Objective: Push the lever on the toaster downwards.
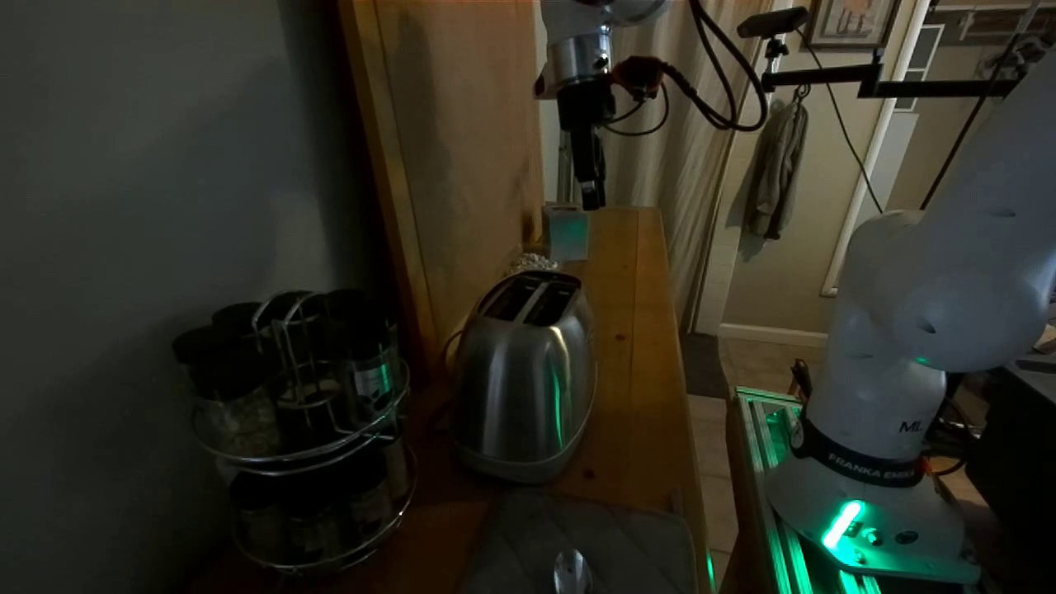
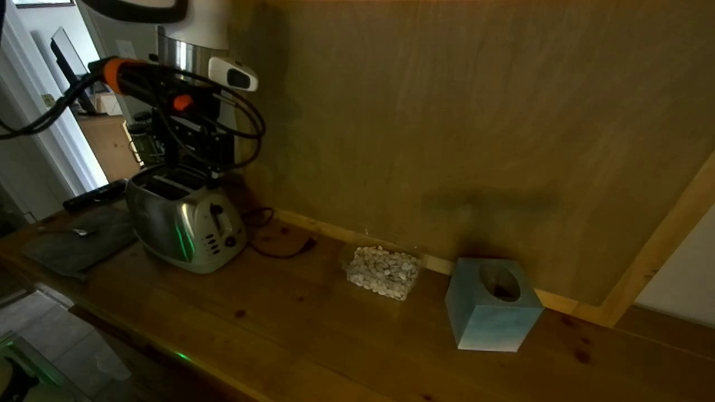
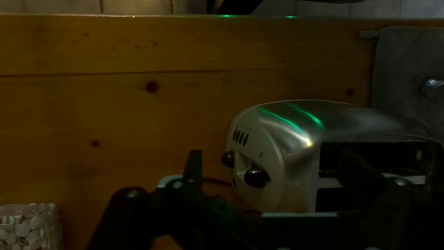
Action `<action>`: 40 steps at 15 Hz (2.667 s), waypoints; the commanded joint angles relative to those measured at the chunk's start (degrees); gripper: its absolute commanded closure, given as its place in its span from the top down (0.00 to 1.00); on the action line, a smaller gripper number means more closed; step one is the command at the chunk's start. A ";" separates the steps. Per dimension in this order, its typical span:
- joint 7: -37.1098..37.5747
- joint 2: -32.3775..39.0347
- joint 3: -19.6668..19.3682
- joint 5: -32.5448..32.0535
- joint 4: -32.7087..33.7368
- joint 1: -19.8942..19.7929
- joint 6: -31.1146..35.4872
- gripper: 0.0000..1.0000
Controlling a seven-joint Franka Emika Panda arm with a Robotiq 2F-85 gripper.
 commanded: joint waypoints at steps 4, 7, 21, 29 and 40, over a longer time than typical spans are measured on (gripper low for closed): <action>-0.03 -0.37 -0.17 -0.05 -0.05 0.20 -0.02 1.00; -0.06 -0.37 -0.17 -0.05 -0.13 0.21 0.02 1.00; -5.74 -6.03 0.15 -0.74 -10.51 1.44 12.91 0.50; -3.20 -7.77 -0.05 -0.74 -15.54 0.94 25.03 0.01; 0.12 -7.15 -0.13 0.58 -20.18 1.06 30.61 0.00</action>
